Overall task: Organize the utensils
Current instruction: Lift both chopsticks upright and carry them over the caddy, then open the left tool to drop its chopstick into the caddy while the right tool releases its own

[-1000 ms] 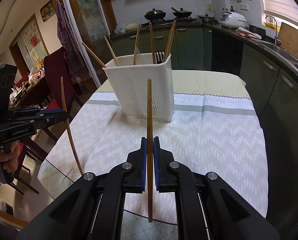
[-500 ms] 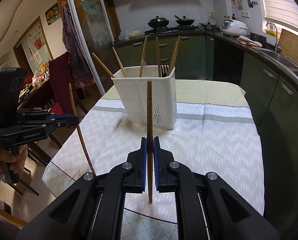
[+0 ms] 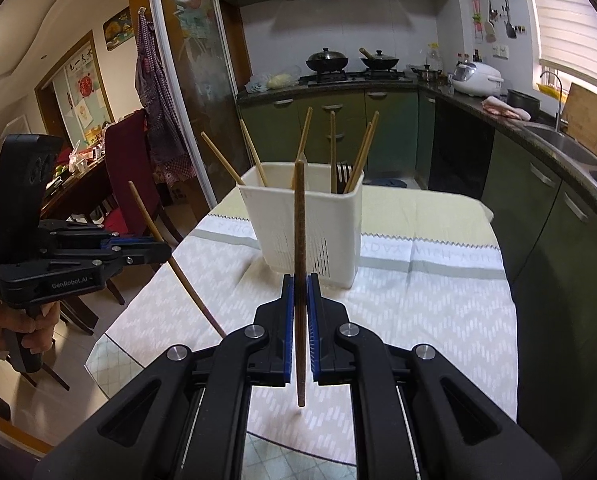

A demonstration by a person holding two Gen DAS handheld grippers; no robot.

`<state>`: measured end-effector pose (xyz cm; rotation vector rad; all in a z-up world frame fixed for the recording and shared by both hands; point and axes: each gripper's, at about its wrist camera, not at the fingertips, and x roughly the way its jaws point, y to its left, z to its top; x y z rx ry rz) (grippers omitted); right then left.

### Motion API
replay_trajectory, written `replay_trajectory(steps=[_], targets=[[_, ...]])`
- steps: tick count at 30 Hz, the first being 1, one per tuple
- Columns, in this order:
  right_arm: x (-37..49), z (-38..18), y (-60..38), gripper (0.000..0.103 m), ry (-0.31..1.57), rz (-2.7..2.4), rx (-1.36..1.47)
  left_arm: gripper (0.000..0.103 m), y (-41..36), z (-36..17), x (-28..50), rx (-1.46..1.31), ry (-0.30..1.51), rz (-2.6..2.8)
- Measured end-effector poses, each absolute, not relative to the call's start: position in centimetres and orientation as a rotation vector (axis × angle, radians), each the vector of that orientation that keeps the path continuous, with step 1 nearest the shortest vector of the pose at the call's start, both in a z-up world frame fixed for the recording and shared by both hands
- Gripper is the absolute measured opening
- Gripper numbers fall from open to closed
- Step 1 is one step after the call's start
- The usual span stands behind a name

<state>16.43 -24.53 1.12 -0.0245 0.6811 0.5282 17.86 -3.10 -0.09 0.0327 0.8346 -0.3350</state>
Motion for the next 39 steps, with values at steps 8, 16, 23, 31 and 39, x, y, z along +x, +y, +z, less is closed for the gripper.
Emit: replay_trajectory(steps=[8,16,23,31,39], targets=[[16.8,5.3,-24.0,0.007,0.601,0.551,-0.051,0.006,-3.1,2.7,18.5,0.023,0.801,-0.355],[17.8,10.5,-24.1,0.007,0.514,0.55,-0.041,0.006,-3.5,10.2,19.9,0.048,0.637,-0.334],[17.8,11.6,-24.3,0.007,0.501,0.554,-0.041,0.006,-3.7,15.8,22.6,0.042,0.502,-0.295],[18.0,12.1,-24.9,0.007,0.489,0.55,-0.028,0.006,-4.5,13.3,27.6,0.039,0.556,-0.26],[18.7,13.3,-24.9,0.007,0.464,0.555,-0.013,0.011,-4.2,6.2,31.1,0.018,0.693,-0.244]])
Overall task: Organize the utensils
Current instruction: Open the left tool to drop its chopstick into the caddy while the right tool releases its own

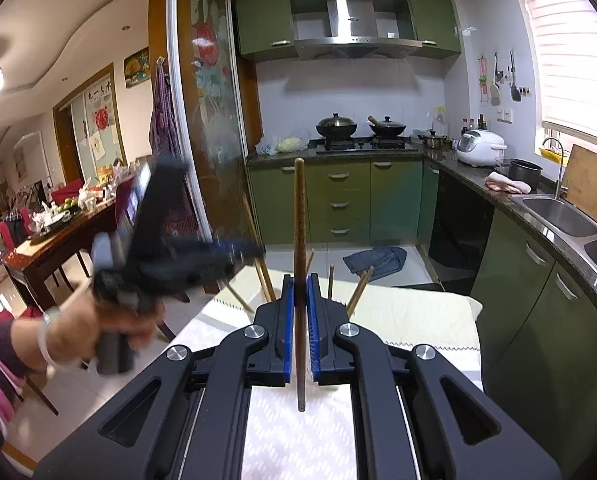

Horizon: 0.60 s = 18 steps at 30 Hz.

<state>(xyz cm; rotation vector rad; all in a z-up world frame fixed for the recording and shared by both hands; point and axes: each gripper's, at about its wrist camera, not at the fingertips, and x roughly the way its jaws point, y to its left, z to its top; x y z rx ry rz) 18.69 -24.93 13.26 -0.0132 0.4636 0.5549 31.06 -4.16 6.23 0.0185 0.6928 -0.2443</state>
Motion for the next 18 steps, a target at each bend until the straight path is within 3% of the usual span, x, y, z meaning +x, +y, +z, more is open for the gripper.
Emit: replay_trajectory(steps=[3,9,18], targets=[[19.5,14.4,-24.7,0.007,0.442,0.547,0.009,0.031,-3.6,5.2,31.0,0.003,0.692,-0.24],[22.5,16.0,-23.4,0.007,0.375,0.498,0.047,0.052,-3.1,5.2,27.5,0.006,0.623,-0.243],[28.7,13.6,-21.1,0.007,0.398,0.45,0.075,0.064,-3.4,2.3,19.0,0.06,0.491,-0.2]])
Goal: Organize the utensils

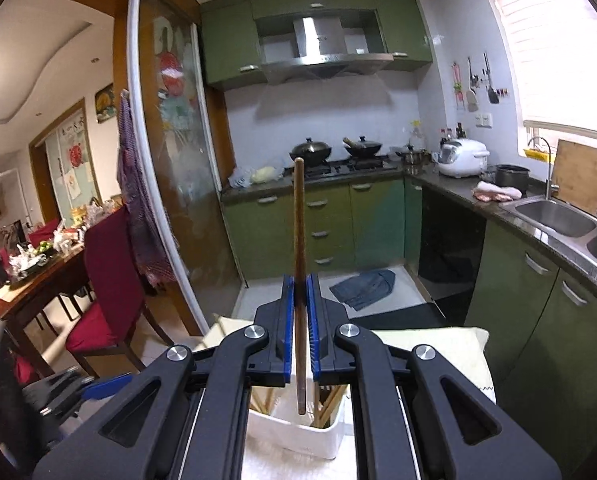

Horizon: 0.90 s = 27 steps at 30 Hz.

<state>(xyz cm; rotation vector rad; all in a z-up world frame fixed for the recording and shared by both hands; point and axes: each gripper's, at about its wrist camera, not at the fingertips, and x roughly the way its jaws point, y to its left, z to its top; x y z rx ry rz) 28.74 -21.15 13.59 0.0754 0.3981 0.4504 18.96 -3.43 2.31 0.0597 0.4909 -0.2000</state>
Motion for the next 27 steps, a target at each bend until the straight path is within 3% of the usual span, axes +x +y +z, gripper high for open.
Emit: replay_trajectory(steps=[11,15,16,17,18,24,27], targets=[[33.1,5.7,-19.3,0.007,0.538,0.427,0.03,0.088,-2.3,-0.2,13.7,-0.081,0.414,-0.107],[33.5,3.3,-18.8,0.008,0.574,0.43,0.009,0.091,-2.3,-0.2,12.9,-0.081,0.404,-0.077],[33.2,2.8,-18.7,0.011,0.576,0.431,0.003,0.093,-2.2,-0.3,12.8,-0.085,0.407,-0.077],[33.2,2.5,-18.7,0.023,0.577,0.428,-0.002,0.094,-2.2,-0.3,12.8,-0.094,0.413,-0.08],[33.0,2.5,-18.7,0.028,0.572,0.426,-0.002,0.095,-2.1,-0.4,12.8,-0.103,0.419,-0.082],[28.5,3.1,-20.2,0.035,0.507,0.429,0.015,0.096,-2.3,-1.0,13.0,-0.118,0.443,-0.076],[23.9,3.0,-22.2,0.05,0.464,0.439,0.048,0.096,-2.3,-1.3,12.4,-0.112,0.438,-0.064]])
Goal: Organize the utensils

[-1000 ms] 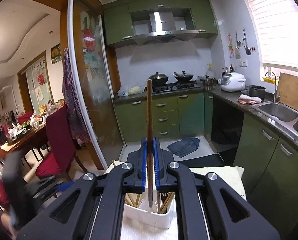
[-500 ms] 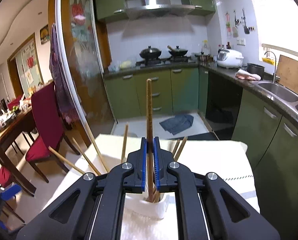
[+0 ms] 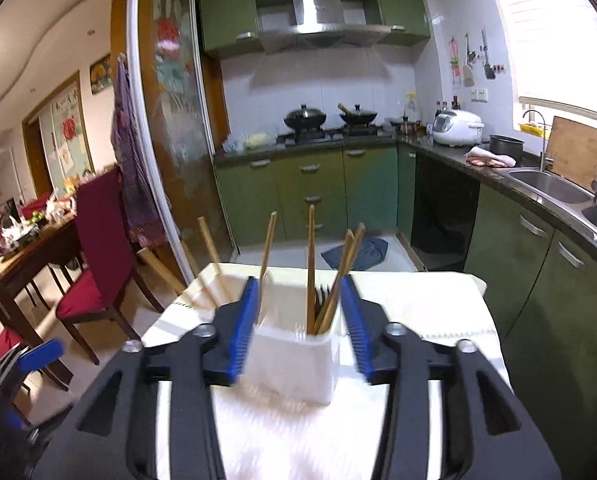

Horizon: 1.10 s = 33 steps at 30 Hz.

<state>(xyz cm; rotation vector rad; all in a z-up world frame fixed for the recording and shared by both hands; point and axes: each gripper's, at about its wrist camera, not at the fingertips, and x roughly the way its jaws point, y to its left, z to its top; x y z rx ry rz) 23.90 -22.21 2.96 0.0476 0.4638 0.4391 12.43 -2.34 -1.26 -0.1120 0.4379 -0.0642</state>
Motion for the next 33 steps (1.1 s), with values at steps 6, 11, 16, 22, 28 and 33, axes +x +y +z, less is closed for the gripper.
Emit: replay_trajectory(steps=[6,11,16,22,28,33], targets=[[15.7,-0.5,-25.8,0.066,0.468,0.448,0.07,0.096,-2.9,-3.4,11.2,-0.104,0.482,-0.052],[10.5,-2.3,-27.4,0.085,0.458,0.421,0.034,0.096,-4.3,-4.2,10.2,-0.071,0.496,-0.061],[5.8,-1.4,-28.5,0.099,0.397,0.435,0.019,0.096,-4.3,-2.5,7.8,-0.04,0.433,-0.039],[1.7,0.0,-28.5,0.099,0.382,0.4,-0.048,0.096,-3.8,0.0,4.7,-0.008,0.393,-0.047],[-0.5,0.3,-28.9,0.099,0.383,0.38,-0.05,0.097,-3.2,0.7,3.0,-0.055,0.401,-0.108],[-0.8,0.7,-29.2,0.099,0.38,0.372,-0.051,0.097,-2.9,0.6,2.5,-0.055,0.391,-0.067]])
